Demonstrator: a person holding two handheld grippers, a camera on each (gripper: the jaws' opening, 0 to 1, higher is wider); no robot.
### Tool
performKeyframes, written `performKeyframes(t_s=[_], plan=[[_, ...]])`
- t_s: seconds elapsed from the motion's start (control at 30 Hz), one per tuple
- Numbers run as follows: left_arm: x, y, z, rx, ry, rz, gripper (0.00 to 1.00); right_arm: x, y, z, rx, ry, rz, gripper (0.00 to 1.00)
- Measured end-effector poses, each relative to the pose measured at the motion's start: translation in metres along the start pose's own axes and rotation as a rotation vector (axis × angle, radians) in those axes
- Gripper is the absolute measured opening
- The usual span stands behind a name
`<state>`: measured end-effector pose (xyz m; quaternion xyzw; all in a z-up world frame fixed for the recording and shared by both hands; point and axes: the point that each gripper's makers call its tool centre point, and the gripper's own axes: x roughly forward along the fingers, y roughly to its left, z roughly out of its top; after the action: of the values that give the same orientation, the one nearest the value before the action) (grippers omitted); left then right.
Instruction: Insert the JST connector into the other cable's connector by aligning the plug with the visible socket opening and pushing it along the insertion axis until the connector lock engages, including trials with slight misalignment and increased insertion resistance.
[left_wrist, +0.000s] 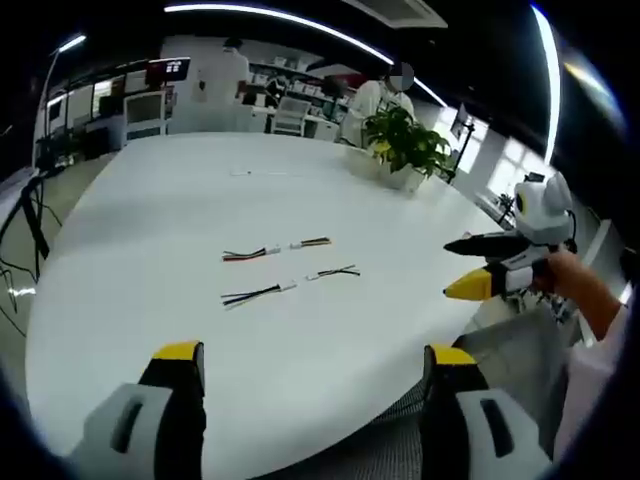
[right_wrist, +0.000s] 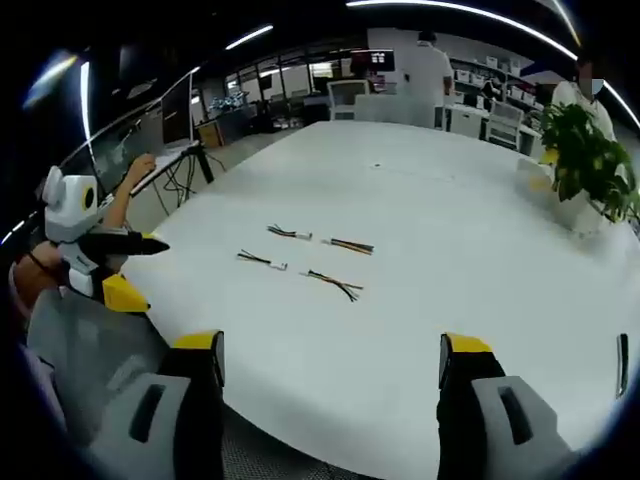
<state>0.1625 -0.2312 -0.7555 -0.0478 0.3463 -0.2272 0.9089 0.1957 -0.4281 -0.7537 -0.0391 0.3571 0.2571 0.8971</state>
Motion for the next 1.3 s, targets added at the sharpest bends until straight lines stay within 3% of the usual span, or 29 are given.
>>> performKeyframes(t_s=[1.3], plan=[[-0.0013, -0.0032, -0.0045, 0.022, 0.004, 0.008, 0.88, -0.0056, 0.0016, -0.0053, -0.013, -0.002, -0.002, 0.86]])
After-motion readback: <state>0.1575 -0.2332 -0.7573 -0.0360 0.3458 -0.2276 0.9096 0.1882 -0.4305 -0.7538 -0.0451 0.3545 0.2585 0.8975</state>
